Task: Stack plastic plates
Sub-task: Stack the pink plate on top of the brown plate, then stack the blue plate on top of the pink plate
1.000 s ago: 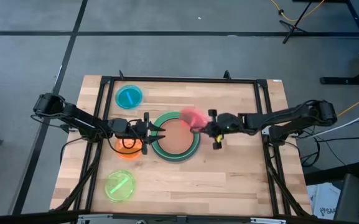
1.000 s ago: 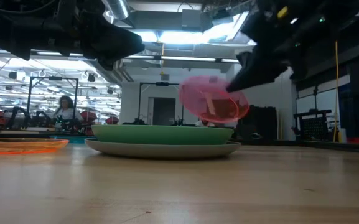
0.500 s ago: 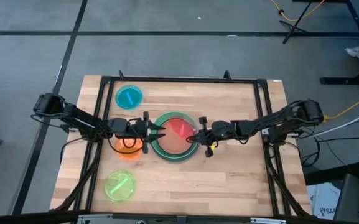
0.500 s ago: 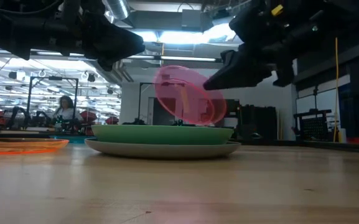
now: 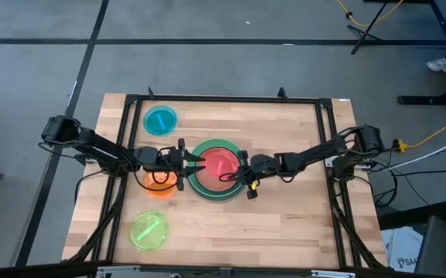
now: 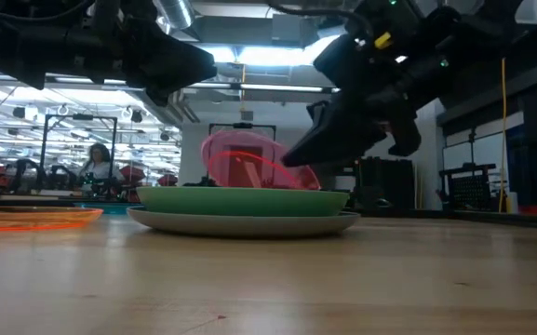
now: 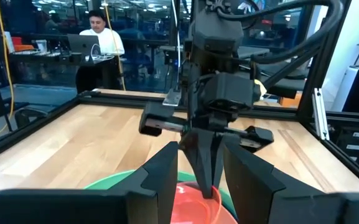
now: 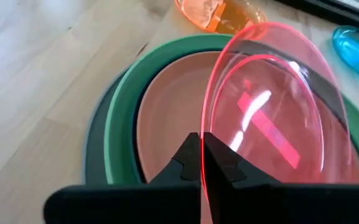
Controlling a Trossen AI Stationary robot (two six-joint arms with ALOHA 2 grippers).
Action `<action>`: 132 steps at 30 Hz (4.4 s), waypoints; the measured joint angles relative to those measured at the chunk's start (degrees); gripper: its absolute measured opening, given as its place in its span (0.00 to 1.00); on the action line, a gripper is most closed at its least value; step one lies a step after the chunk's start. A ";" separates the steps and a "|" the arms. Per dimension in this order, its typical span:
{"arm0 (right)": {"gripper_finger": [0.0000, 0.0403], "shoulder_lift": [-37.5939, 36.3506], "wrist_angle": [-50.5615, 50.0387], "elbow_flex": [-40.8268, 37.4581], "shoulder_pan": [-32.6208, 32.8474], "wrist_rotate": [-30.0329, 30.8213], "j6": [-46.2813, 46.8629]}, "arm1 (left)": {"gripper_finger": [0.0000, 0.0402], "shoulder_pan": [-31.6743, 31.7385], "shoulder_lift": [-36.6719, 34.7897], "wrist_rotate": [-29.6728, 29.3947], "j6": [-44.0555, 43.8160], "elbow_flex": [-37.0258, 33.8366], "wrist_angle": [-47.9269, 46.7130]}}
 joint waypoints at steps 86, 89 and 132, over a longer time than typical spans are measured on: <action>0.30 -22.31 -13.75 -11.00 -15.78 10.52 9.79 | 0.46 35.62 -0.15 3.85 5.73 16.57 -65.11; 0.30 -22.30 -13.53 -11.17 -15.76 10.50 11.25 | 0.46 37.14 -0.15 3.89 6.38 16.57 -66.78; 0.30 -22.11 -7.30 -14.94 -15.74 12.61 11.35 | 0.46 49.03 9.54 3.17 5.21 16.62 -71.94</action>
